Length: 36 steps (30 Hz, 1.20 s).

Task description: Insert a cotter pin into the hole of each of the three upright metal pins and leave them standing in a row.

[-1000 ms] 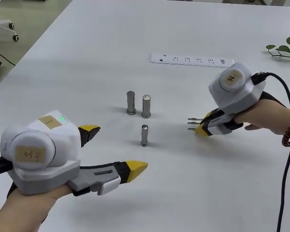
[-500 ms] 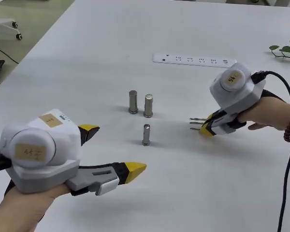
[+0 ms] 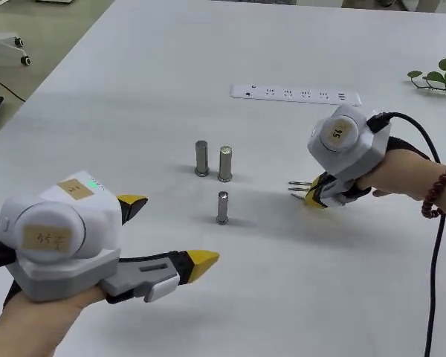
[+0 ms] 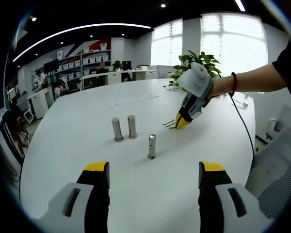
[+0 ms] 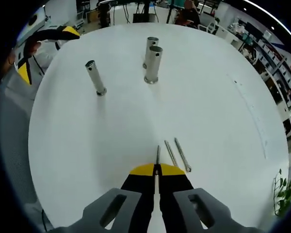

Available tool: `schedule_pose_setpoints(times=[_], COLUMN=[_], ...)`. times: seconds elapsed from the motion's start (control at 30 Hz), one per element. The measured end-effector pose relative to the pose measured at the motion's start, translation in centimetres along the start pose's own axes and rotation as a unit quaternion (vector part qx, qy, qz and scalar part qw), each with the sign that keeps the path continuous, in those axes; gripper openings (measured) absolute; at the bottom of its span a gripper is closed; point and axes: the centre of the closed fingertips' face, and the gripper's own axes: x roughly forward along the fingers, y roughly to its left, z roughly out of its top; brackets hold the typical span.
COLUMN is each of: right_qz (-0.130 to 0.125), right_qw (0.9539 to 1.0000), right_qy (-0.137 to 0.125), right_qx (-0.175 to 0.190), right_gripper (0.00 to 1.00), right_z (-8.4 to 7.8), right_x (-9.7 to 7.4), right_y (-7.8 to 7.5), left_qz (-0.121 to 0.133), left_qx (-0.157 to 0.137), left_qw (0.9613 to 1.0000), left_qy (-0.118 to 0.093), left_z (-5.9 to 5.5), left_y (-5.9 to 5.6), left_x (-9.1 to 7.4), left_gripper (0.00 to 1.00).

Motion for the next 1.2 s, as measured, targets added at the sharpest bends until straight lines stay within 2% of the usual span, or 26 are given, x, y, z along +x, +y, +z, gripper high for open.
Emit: schedule_pose_setpoints(times=[0.03, 0.1, 0.27, 0.33, 0.5, 0.73, 0.87, 0.93, 0.97, 1.03, 1.13, 1.2], right_qz=[-0.002, -0.007, -0.014, -0.019, -0.037, -0.062, -0.067, -0.065, -0.065, -0.067, -0.069, -0.071], right_qw=[1.0000, 0.9999, 0.9997, 0.9993, 0.9979, 0.9932, 0.9910, 0.9896, 0.9880, 0.9867, 0.9845, 0.9824], right_qy=[0.000, -0.001, -0.005, -0.021, -0.030, -0.074, -0.094, -0.115, -0.125, -0.131, -0.143, -0.149], right_qx=[-0.001, -0.008, -0.021, -0.024, -0.045, -0.065, -0.067, -0.056, -0.062, -0.068, -0.075, -0.087], right_gripper=[0.00, 0.00, 0.00, 0.00, 0.00, 0.00, 0.00, 0.00, 0.00, 0.00, 0.00, 0.00], right_z=[0.0, 0.0, 0.1, 0.5, 0.6, 2.2, 3.0, 3.7, 4.2, 4.6, 5.0, 5.4], right_x=[0.0, -0.1, -0.4, -0.7, -1.5, -3.2, -3.9, -4.1, -4.5, -5.0, -4.8, -5.4], right_y=[0.0, 0.2, 0.2, 0.4, 0.5, 0.5, 1.0, 1.2, 1.5, 2.1, 2.2, 2.9], left_qz=[-0.002, -0.004, 0.004, 0.006, 0.010, 0.003, -0.005, -0.010, -0.012, -0.019, -0.027, -0.034], left_qx=[-0.012, -0.014, -0.008, -0.006, 0.006, 0.012, 0.015, 0.018, 0.018, 0.017, 0.021, 0.020], left_qw=[0.9999, 0.9998, 1.0000, 1.0000, 0.9999, 0.9999, 0.9998, 0.9998, 0.9998, 0.9997, 0.9994, 0.9992], left_qy=[-0.009, -0.012, -0.005, -0.004, 0.002, 0.006, 0.007, 0.004, 0.004, 0.004, -0.005, -0.009], left_z=[0.2, 0.2, 0.1, 0.1, 0.2, 0.3, 0.6, 0.9, 1.0, 1.4, 2.1, 2.5], left_y=[0.0, 0.1, 0.6, 0.6, 0.6, 0.3, 0.1, 0.1, 0.0, -0.2, -0.6, -0.9], left_x=[0.0, 0.0, 0.0, -0.1, -0.2, 0.1, 0.4, 0.5, 0.5, 0.6, 0.8, 1.0], left_gripper=[0.71, 0.70, 0.70, 0.70, 0.69, 0.62, 0.61, 0.59, 0.58, 0.56, 0.55, 0.54])
